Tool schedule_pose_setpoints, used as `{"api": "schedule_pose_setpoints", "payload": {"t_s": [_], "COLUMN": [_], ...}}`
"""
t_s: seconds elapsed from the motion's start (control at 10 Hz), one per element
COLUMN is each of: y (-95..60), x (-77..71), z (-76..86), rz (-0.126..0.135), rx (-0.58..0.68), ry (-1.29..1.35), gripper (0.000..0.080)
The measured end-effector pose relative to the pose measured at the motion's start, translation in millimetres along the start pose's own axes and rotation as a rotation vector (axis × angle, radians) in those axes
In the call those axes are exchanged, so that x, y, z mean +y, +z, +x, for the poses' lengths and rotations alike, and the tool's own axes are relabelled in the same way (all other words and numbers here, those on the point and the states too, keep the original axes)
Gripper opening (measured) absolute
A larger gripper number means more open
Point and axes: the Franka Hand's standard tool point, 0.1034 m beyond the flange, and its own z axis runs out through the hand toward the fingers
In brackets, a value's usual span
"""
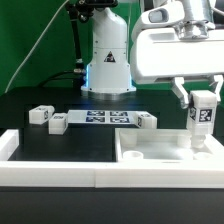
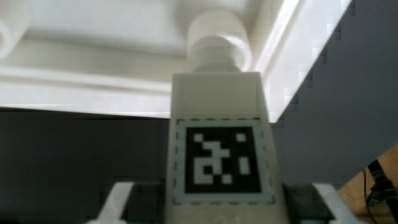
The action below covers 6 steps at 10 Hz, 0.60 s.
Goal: Assemble one leg
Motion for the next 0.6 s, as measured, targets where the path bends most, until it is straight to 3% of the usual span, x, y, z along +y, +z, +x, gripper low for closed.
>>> {"api": "schedule_pose_setpoints", "payload": {"t_s": [0.2,0.6], "y": [8.5,10.9], "x": [-1.1,-2.8], "z": [-1.7,1.6], "rz": [0.001,-0.013], "rx": [0.000,0.068], "ry": [0.001,-0.003], "gripper": [0.0291,0.0291]}}
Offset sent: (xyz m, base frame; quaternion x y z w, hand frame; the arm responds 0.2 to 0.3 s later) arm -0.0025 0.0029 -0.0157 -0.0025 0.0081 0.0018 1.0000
